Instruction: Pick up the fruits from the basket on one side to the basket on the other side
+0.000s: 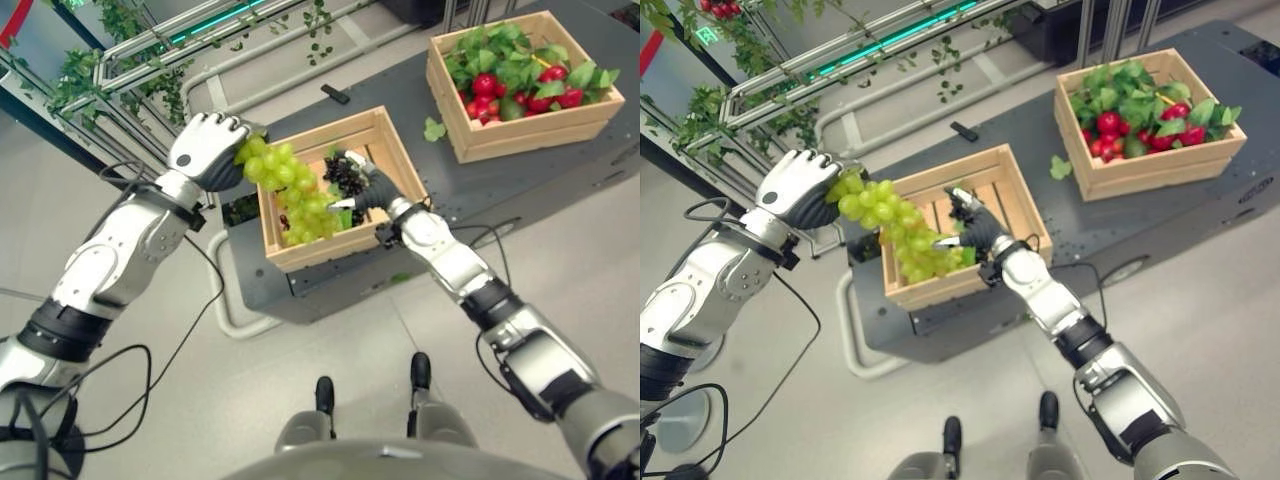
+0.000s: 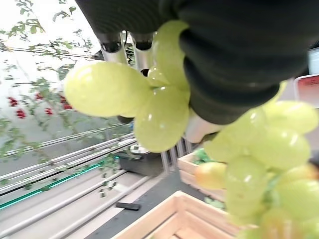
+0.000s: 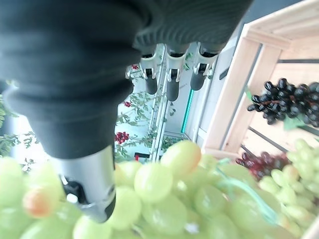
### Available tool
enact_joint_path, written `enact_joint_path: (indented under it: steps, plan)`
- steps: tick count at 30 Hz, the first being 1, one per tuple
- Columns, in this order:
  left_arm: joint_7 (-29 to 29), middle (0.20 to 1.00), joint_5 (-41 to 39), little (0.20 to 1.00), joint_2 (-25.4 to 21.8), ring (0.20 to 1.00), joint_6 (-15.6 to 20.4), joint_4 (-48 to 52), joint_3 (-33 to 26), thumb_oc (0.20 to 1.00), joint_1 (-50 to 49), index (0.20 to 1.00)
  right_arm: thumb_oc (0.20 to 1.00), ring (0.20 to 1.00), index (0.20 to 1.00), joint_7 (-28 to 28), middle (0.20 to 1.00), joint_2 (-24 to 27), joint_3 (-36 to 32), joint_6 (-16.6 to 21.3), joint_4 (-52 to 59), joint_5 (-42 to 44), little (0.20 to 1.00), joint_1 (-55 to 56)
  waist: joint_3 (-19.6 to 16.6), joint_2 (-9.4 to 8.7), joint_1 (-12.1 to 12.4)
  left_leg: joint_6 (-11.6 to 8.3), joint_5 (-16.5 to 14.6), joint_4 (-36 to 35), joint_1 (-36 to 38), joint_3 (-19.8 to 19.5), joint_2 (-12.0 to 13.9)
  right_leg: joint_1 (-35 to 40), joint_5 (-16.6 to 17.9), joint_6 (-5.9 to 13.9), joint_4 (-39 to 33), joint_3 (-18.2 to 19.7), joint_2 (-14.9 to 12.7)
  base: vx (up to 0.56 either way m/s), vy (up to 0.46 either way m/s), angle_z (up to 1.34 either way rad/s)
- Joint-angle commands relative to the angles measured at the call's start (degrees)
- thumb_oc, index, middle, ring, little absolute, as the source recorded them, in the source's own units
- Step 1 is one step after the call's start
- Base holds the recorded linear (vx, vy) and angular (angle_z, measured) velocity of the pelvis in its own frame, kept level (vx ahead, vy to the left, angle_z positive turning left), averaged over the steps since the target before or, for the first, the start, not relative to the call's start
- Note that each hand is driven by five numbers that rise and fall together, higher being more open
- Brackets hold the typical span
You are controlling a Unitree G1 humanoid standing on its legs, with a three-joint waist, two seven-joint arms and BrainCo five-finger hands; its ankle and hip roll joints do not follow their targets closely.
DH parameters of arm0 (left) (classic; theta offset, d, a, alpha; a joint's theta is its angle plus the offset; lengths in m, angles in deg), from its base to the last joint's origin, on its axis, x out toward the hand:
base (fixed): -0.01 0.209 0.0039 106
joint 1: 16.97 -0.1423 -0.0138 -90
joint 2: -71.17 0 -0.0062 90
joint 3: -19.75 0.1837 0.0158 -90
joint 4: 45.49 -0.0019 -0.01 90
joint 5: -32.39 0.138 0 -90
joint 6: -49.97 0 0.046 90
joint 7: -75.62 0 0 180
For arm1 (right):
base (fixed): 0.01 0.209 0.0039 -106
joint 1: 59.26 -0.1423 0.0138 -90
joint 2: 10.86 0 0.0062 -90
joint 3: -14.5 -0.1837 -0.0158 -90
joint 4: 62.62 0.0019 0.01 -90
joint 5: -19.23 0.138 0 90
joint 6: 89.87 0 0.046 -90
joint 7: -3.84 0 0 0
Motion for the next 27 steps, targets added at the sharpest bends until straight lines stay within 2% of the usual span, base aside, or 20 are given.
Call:
enact_joint_path:
  steps: [1,2,3,6,7,10,13,27]
  plan:
    - [-2.5,0.200,-1.5,0.200,11.5,0.200,-1.6,0.2,6.2,0.200,12.1,0.200,1.000,1.000,1.000,-1.5,1.000,-7.6,2.9,3.1,-0.2,-2.2,1.000,-6.1,-2.3,-1.85,-2.3,1.90,-0.2,0.4,-3.0,-2.2,-2.5,8.4,-12.7,3.69,0.6,-0.4,1.0,0.01,-0.013,0.11]
    - [-4.4,0.200,-0.7,0.200,15.6,0.200,-2.2,-5.2,9.7,0.200,15.8,0.200,1.000,1.000,1.000,-1.4,1.000,-8.4,3.6,3.4,-3.0,-1.1,1.000,-5.5,-2.4,-1.89,-2.0,1.83,-0.5,0.2,-2.8,-2.1,-2.4,8.5,-13.1,3.69,0.5,-0.4,1.2,0.02,-0.017,0.27]
    - [-5.5,0.200,0.7,0.200,15.8,0.200,-2.3,-7.0,10.5,0.200,17.2,0.200,1.000,1.000,1.000,-2.0,1.000,-7.9,3.2,3.3,-3.4,0.4,1.000,-5.8,-2.6,-2.08,-2.0,1.81,-0.6,0.2,-2.8,-1.9,-2.3,8.5,-13.2,3.66,0.5,-0.2,1.3,0.06,-0.016,0.30]
    - [-4.8,0.200,4.8,0.200,25.8,0.200,-5.2,-15.6,19.4,0.200,21.0,0.200,1.000,1.000,1.000,-3.3,1.000,-9.7,5.3,4.0,-4.5,3.3,1.000,-8.0,-2.3,-2.59,-3.1,1.92,0.1,0.2,-3.0,-1.6,-2.2,8.2,-12.6,3.57,0.6,0.1,1.3,-0.01,-0.012,-0.10]
    - [-4.9,0.200,5.3,0.200,28.3,0.200,-5.4,-18.6,21.2,0.200,22.4,0.200,1.000,1.000,1.000,-4.2,1.000,-10.0,5.4,4.0,-5.3,4.3,1.000,-9.0,-2.5,-2.65,-3.0,1.89,-0.7,0.2,-2.7,-1.7,-2.1,8.5,-13.2,3.61,0.6,0.1,1.4,0.01,-0.009,-0.13]
    - [-4.7,0.200,6.3,0.200,32.4,0.200,-5.8,-22.7,24.4,0.200,24.6,0.200,1.000,1.000,1.000,-4.9,1.000,-11.3,7.2,3.9,-6.3,4.9,1.000,-11.2,-2.4,-2.68,-3.1,1.89,-0.6,0.2,-2.7,-1.7,-2.1,8.5,-13.2,3.53,0.6,0.3,1.5,0.01,-0.009,-0.05]
    - [-4.7,0.200,6.3,0.200,33.1,0.200,-5.8,-23.4,25.2,0.200,25.2,0.200,1.000,1.000,1.000,-5.2,1.000,-11.5,7.7,4.0,-6.7,4.7,1.000,-12.0,-2.3,-2.65,-3.1,1.92,-0.5,0.2,-2.8,-1.8,-2.2,8.4,-13.2,3.49,0.6,0.3,1.5,0.00,0.000,0.00]
    - [-5.4,0.200,5.2,0.200,30.1,0.200,-5.4,-22.8,23.7,0.200,23.4,0.200,1.000,1.000,1.000,-5.8,1.000,-10.6,7.6,4.9,-7.2,6.4,1.000,-12.2,-2.7,-3.01,-2.6,1.87,-0.4,0.3,-2.8,-1.7,-2.2,8.6,-13.1,3.48,0.6,0.2,1.6,0.00,-0.002,0.02]
